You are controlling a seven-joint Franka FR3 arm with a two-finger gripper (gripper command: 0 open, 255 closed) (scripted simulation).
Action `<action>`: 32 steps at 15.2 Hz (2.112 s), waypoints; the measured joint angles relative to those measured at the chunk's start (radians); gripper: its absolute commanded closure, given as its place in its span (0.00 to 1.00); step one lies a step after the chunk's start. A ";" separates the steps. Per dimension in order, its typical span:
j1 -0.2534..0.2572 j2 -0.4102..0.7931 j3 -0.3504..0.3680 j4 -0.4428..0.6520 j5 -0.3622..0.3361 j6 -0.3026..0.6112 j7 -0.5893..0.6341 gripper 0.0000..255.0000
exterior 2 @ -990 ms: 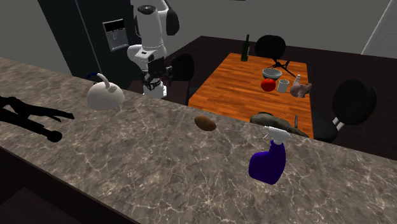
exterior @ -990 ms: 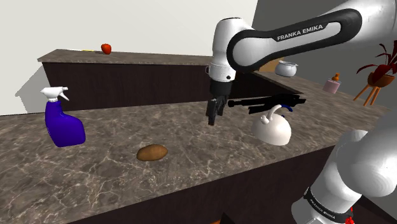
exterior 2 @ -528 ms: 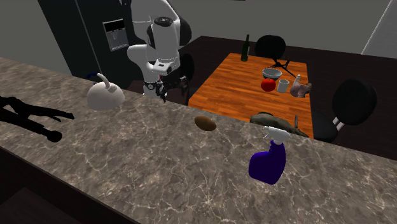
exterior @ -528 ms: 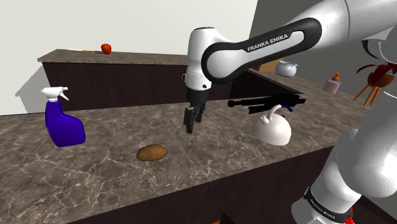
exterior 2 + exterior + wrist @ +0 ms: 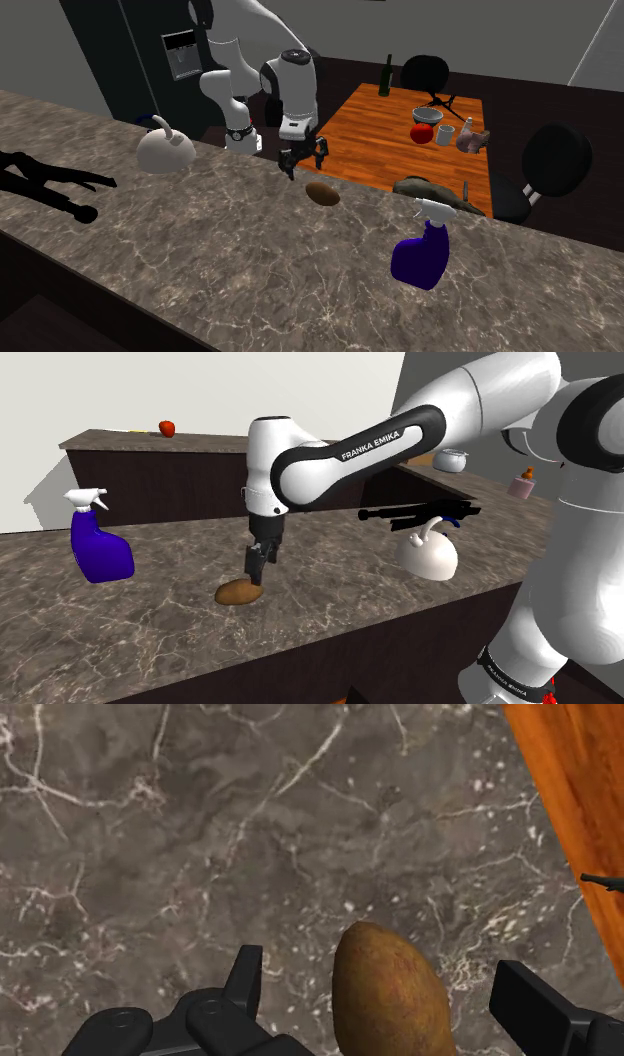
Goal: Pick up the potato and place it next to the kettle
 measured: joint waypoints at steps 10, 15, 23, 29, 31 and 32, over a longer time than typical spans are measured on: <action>0.046 0.155 0.002 0.081 -0.060 0.073 0.020 0.00; 0.047 0.160 0.001 0.073 -0.063 0.087 0.021 0.00; 0.047 0.160 0.002 0.073 -0.063 0.087 0.021 1.00; 0.046 0.156 0.002 0.072 -0.061 0.083 0.020 1.00; 0.045 0.149 0.004 0.086 -0.058 0.064 0.018 1.00; 0.044 0.144 0.005 0.091 -0.056 0.053 0.017 1.00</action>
